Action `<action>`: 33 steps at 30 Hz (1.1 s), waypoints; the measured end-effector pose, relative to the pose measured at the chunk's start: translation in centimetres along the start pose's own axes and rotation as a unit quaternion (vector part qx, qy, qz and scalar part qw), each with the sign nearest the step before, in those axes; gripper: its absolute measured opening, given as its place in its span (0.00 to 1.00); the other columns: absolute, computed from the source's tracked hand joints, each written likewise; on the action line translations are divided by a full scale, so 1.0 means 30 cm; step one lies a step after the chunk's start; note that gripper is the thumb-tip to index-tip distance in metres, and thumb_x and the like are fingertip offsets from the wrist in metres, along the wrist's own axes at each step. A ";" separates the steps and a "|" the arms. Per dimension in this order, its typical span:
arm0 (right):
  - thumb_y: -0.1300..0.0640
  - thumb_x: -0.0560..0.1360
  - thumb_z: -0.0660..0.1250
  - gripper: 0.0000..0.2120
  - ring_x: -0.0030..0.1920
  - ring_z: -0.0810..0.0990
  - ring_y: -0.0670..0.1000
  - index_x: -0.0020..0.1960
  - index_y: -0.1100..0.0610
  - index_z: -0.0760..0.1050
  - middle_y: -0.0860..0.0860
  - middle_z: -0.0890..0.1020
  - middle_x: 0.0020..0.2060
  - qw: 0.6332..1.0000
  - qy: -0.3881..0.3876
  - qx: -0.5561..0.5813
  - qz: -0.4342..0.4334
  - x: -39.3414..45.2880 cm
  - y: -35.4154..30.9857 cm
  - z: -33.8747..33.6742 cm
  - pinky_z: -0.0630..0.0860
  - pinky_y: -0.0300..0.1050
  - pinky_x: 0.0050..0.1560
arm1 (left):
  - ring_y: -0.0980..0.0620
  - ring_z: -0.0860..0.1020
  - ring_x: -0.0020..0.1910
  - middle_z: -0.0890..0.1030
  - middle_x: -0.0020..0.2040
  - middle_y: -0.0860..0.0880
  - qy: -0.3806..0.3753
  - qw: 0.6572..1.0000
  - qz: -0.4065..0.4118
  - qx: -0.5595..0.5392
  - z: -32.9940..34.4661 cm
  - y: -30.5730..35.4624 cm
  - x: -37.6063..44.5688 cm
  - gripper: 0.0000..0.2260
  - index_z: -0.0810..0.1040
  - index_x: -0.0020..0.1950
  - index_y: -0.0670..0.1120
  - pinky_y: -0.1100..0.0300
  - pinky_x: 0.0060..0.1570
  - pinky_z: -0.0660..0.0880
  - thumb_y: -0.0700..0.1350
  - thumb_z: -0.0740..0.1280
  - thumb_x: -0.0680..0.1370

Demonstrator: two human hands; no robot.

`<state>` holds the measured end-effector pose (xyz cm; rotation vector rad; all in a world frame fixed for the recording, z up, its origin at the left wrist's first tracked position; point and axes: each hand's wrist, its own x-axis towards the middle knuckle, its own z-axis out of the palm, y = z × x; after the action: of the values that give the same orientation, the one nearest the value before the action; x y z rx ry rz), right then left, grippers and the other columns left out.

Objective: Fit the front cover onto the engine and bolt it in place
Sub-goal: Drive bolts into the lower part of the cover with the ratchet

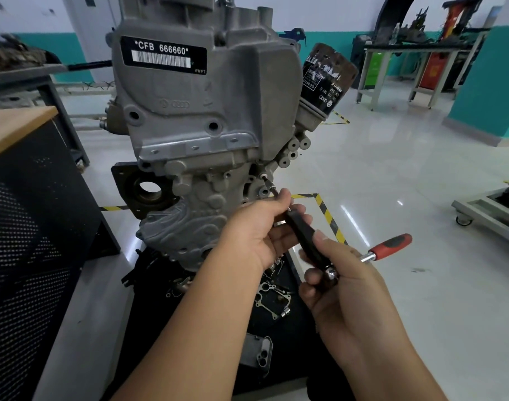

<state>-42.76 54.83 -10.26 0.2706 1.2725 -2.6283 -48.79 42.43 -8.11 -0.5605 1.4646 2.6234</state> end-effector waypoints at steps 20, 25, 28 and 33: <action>0.58 0.71 0.71 0.11 0.25 0.75 0.52 0.53 0.58 0.81 0.64 0.80 0.37 0.963 -0.237 -0.046 -0.118 -0.023 -0.086 -0.091 0.75 0.45 0.27 | 0.45 0.85 0.33 0.86 0.45 0.40 -0.115 0.992 -0.027 -0.039 0.013 -0.017 -0.121 0.12 0.77 0.53 0.42 0.61 0.24 0.77 0.49 0.61 0.85; 0.64 0.75 0.67 0.09 0.29 0.77 0.52 0.54 0.65 0.75 0.64 0.81 0.41 0.952 -0.275 -0.020 -0.131 -0.040 -0.053 -0.074 0.79 0.49 0.35 | 0.47 0.82 0.27 0.85 0.40 0.42 -0.091 0.995 -0.002 -0.031 0.016 -0.008 -0.136 0.11 0.75 0.55 0.42 0.64 0.23 0.74 0.48 0.59 0.86; 0.64 0.75 0.66 0.08 0.27 0.73 0.50 0.51 0.68 0.73 0.62 0.79 0.38 0.954 -0.267 -0.025 -0.133 -0.042 -0.041 -0.068 0.78 0.48 0.34 | 0.46 0.82 0.26 0.85 0.41 0.40 -0.091 0.995 -0.005 -0.033 0.010 -0.006 -0.134 0.11 0.75 0.55 0.41 0.62 0.22 0.75 0.47 0.59 0.86; 0.63 0.72 0.73 0.07 0.23 0.72 0.52 0.46 0.63 0.76 0.62 0.76 0.35 0.938 -0.327 -0.021 -0.115 -0.074 -0.090 -0.111 0.78 0.52 0.34 | 0.45 0.85 0.33 0.85 0.38 0.40 -0.077 0.997 0.002 -0.017 0.010 -0.027 -0.118 0.11 0.77 0.49 0.41 0.55 0.29 0.81 0.46 0.60 0.86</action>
<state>-41.10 59.34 -9.70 -0.7438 1.1564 -2.5138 -45.37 43.47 -7.36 -0.3502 1.3786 2.6324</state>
